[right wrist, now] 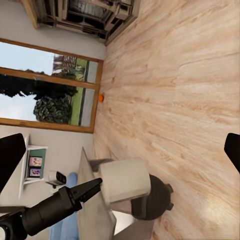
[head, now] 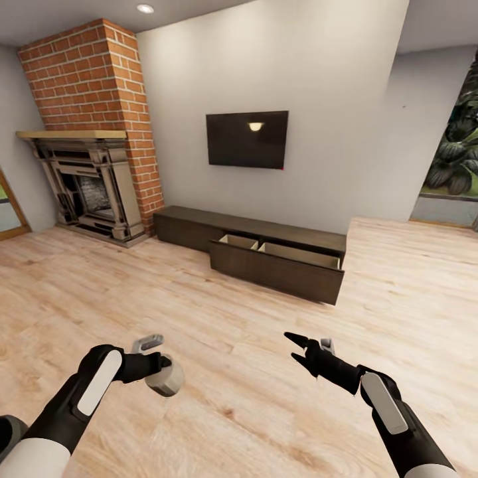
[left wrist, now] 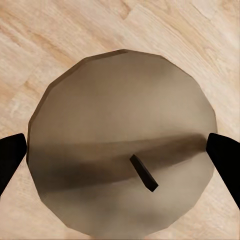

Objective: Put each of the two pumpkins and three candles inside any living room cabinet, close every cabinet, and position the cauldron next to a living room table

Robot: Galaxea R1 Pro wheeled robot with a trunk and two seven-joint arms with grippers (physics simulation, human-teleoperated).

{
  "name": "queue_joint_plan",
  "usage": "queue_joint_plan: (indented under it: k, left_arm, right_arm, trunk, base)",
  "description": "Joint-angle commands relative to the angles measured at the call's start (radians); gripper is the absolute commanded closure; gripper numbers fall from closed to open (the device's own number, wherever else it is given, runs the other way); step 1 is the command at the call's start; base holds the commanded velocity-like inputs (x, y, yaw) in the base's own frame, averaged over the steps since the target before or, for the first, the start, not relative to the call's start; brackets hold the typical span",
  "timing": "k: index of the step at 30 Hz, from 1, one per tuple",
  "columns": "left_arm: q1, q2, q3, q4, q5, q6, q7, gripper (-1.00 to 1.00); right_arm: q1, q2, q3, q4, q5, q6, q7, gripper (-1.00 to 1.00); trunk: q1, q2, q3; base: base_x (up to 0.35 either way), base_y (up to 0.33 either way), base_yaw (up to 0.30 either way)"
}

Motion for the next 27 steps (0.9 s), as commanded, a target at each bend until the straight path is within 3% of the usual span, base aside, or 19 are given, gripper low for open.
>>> queue_joint_plan:
  k: [1,11,13,17,27]
  left_arm:
    - [-0.001,0.001,-0.003,-0.001,0.014,0.001,0.01,1.0]
    - [-0.001,0.001,-0.004,-0.001,0.014,0.001,0.01,1.0]
    - [-0.001,0.001,-0.004,-0.001,0.014,0.001,0.009,1.0]
    - [-0.001,0.001,-0.004,-0.002,0.014,0.001,0.009,1.0]
    - [-0.001,0.001,-0.004,-0.002,0.015,0.001,0.008,1.0]
  right_arm:
    - [-0.001,0.0,-0.002,0.0,0.001,0.006,0.003,-1.0]
    - [-0.001,0.0,-0.002,0.004,-0.007,0.007,0.001,-1.0]
    - [0.0,0.0,-0.02,0.016,-0.008,0.009,0.001,-1.0]
    - [-0.001,0.0,-0.096,0.026,-0.01,0.015,0.002,-1.0]
    - [0.0,0.0,-0.114,0.029,-0.009,0.017,0.003,-1.0]
  trunk:
    - [0.001,0.0,-0.001]
    - [0.001,0.0,-0.001]
    - [0.001,0.0,-0.001]
    - [0.001,0.0,-0.001]
    - [0.001,0.0,-0.001]
  base:
    - [0.343,0.0,0.0]
    - [0.336,-0.073,0.0]
    - [0.301,-0.181,0.0]
    - [0.292,-0.194,0.0]
    - [0.288,-0.2,-0.082]
